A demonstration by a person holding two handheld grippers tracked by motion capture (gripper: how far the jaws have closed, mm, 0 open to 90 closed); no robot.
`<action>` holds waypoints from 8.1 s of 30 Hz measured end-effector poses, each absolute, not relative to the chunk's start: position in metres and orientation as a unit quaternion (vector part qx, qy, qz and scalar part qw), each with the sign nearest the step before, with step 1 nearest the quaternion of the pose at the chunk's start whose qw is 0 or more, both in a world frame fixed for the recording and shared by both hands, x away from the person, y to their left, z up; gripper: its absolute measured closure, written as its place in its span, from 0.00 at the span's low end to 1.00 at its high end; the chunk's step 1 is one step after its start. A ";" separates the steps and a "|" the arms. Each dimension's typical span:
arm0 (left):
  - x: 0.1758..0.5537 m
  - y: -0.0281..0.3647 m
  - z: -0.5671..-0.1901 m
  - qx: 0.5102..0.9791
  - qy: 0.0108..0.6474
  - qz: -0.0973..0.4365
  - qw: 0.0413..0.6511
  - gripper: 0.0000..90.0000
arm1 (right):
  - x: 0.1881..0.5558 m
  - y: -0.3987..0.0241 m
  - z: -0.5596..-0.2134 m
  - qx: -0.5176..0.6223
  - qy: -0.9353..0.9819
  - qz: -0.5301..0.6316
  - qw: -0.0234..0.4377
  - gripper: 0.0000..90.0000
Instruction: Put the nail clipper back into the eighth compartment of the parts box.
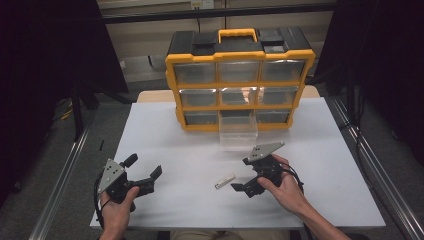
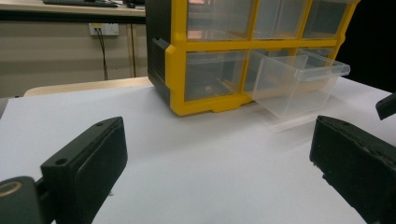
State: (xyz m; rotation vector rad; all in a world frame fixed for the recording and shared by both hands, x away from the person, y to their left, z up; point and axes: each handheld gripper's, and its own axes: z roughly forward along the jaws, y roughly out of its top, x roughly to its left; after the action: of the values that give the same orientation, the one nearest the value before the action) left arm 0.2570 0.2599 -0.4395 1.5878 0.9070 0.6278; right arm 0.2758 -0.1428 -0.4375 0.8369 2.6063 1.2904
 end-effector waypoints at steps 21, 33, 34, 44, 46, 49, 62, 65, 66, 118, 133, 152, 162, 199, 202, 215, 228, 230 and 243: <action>0.260 0.262 -0.443 0.676 0.395 0.261 0.565 0.05 | 0.306 -0.099 -0.435 0.199 0.918 0.344 -0.020 0.19; 0.257 0.259 -0.442 0.690 0.385 0.265 0.553 0.05 | 0.322 -0.083 -0.438 0.179 0.943 0.274 -0.059 0.28; 0.257 0.258 -0.442 0.690 0.383 0.261 0.555 0.05 | 0.323 -0.081 -0.439 0.181 0.944 0.269 -0.063 0.29; 0.257 0.258 -0.442 0.692 0.379 0.264 0.556 0.05 | 0.326 -0.065 -0.443 0.150 0.962 0.217 -0.071 0.39; 0.258 0.259 -0.442 0.693 0.379 0.262 0.554 0.05 | 0.327 -0.063 -0.445 0.147 0.964 0.209 -0.072 0.40; 0.259 0.259 -0.443 0.694 0.378 0.263 0.553 0.05 | 0.328 -0.062 -0.447 0.147 0.966 0.201 -0.072 0.45; 0.259 0.260 -0.443 0.694 0.377 0.264 0.554 0.05 | 0.333 -0.060 -0.452 0.118 0.972 0.188 -0.072 0.67; 0.259 0.260 -0.443 0.696 0.377 0.263 0.552 0.05 | 0.334 -0.059 -0.452 0.113 0.974 0.185 -0.071 0.68; 0.259 0.260 -0.443 0.696 0.377 0.263 0.552 0.05 | 0.334 -0.059 -0.452 0.113 0.974 0.185 -0.071 0.68; 0.260 0.261 -0.443 0.700 0.374 0.265 0.548 0.05 | 0.331 -0.081 -0.440 0.162 0.955 0.245 -0.036 0.86; 0.260 0.260 -0.443 0.696 0.373 0.261 0.556 0.06 | 0.326 -0.095 -0.431 0.159 0.935 0.317 -0.017 0.86; 0.259 0.262 -0.442 0.689 0.380 0.270 0.555 0.04 | 0.327 -0.114 -0.415 0.182 0.913 0.364 0.000 0.86; 0.259 0.263 -0.443 0.689 0.382 0.271 0.553 0.04 | 0.327 -0.123 -0.396 0.184 0.903 0.388 0.014 0.86; 0.258 0.264 -0.443 0.688 0.382 0.268 0.556 0.04 | 0.356 -0.146 -0.325 0.184 0.901 0.388 0.059 0.86; 0.259 0.264 -0.443 0.688 0.382 0.267 0.556 0.04 | 0.360 -0.148 -0.321 0.189 0.901 0.384 0.063 0.86; 0.258 0.264 -0.443 0.689 0.380 0.266 0.558 0.04 | 0.383 -0.141 -0.304 0.208 0.907 0.359 0.074 0.86; 0.256 0.262 -0.442 0.691 0.371 0.267 0.559 0.05 | 0.411 -0.142 -0.299 0.230 0.913 0.328 0.077 0.86; 0.255 0.261 -0.442 0.687 0.374 0.268 0.562 0.05 | 0.416 -0.143 -0.300 0.231 0.914 0.323 0.076 0.86; 0.256 0.262 -0.442 0.687 0.371 0.266 0.565 0.05 | 0.432 -0.132 -0.307 0.254 0.919 0.293 0.067 0.86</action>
State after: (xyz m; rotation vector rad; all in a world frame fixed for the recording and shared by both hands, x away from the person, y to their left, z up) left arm 0.2559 0.2616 -0.4417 1.6168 0.8739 0.6264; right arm 0.4323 -0.1319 -0.3067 0.7645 2.7721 0.8838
